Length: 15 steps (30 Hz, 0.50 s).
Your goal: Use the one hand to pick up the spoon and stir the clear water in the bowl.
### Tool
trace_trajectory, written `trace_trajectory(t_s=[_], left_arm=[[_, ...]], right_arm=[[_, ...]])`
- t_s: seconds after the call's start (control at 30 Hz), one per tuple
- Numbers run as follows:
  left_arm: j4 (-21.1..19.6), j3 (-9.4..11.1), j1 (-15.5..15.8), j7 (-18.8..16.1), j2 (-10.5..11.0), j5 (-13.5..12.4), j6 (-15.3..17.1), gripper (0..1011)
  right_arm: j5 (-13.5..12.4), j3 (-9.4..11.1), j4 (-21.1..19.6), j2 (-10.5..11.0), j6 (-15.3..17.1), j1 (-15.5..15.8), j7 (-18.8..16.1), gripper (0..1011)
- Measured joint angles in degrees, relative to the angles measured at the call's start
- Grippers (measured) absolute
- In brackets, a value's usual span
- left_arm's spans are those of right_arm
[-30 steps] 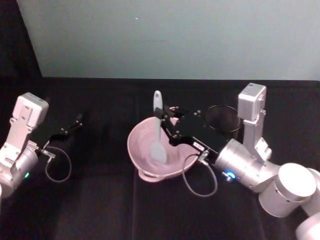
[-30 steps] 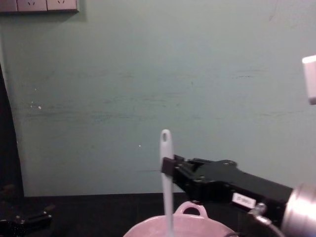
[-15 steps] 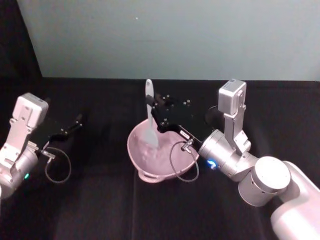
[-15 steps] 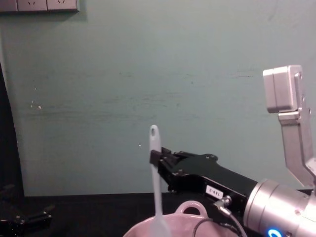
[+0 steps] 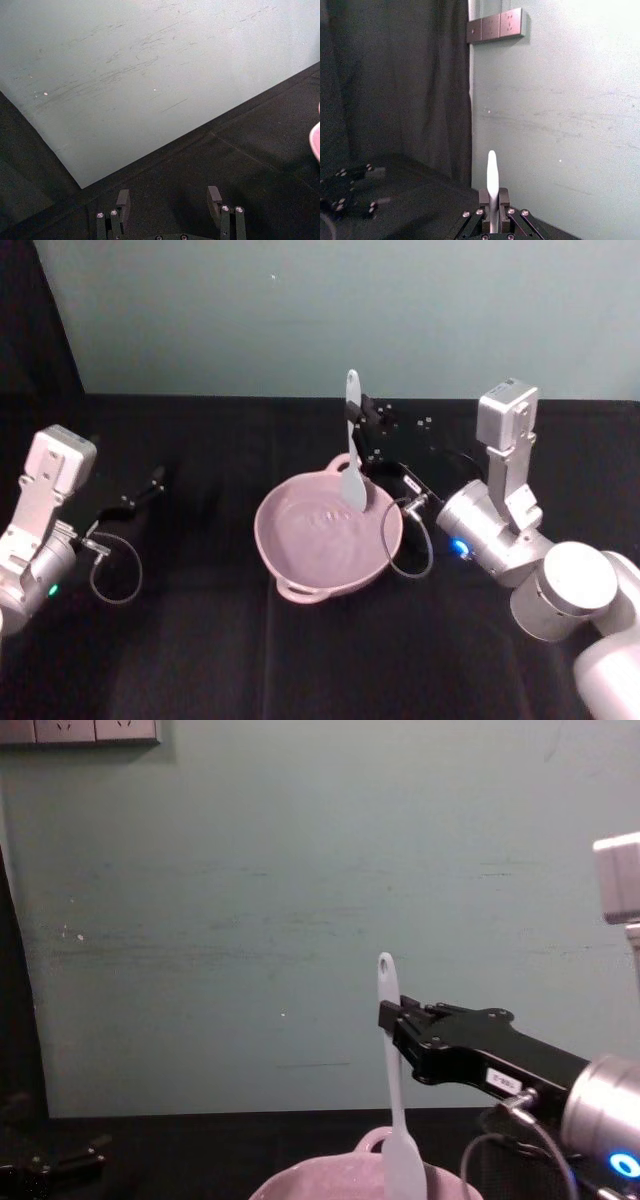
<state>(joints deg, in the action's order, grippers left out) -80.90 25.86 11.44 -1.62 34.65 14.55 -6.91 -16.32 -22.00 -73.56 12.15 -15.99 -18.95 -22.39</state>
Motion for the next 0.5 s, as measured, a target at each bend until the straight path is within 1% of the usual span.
trace_trajectory(t_s=[0.07,0.13,0.17,0.23,0.27,0.37,0.4,0.5], left_arm=[[0.00,0.00,0.00,0.00,0.00,0.00,0.00,1011],[0.00,0.00,0.00,0.00,0.00,0.00,0.00,1011],[0.00,0.00,0.00,0.00,0.00,0.00,0.00,1011],[0.00,0.00,0.00,0.00,0.00,0.00,0.00,1011],[0.00,0.00,0.00,0.00,-0.01,0.00,0.00,1011],[0.00,0.00,0.00,0.00,0.00,0.00,0.00,1011],[0.00,0.00,0.00,0.00,0.00,0.00,0.00,1011],[0.00,0.00,0.00,0.00,-0.01,0.00,0.00,1011]], right_arm=[[-0.55,0.58,-3.25,1.79,2.58,1.70,-1.44,111],[-1.13,0.73,-4.75,2.67,3.88,2.55,-2.30,111],[-1.94,0.80,-6.21,3.48,5.28,3.36,-3.21,111],[-2.72,0.81,-7.32,4.10,6.41,4.04,-3.96,111],[-3.59,0.74,-8.54,4.67,7.56,4.75,-4.71,111],[-4.87,0.39,-9.71,5.19,9.06,5.64,-5.61,111],[-5.57,0.00,-10.32,5.28,9.76,6.05,-6.01,111],[-6.47,-0.91,-10.65,5.09,10.34,6.31,-6.46,111]])
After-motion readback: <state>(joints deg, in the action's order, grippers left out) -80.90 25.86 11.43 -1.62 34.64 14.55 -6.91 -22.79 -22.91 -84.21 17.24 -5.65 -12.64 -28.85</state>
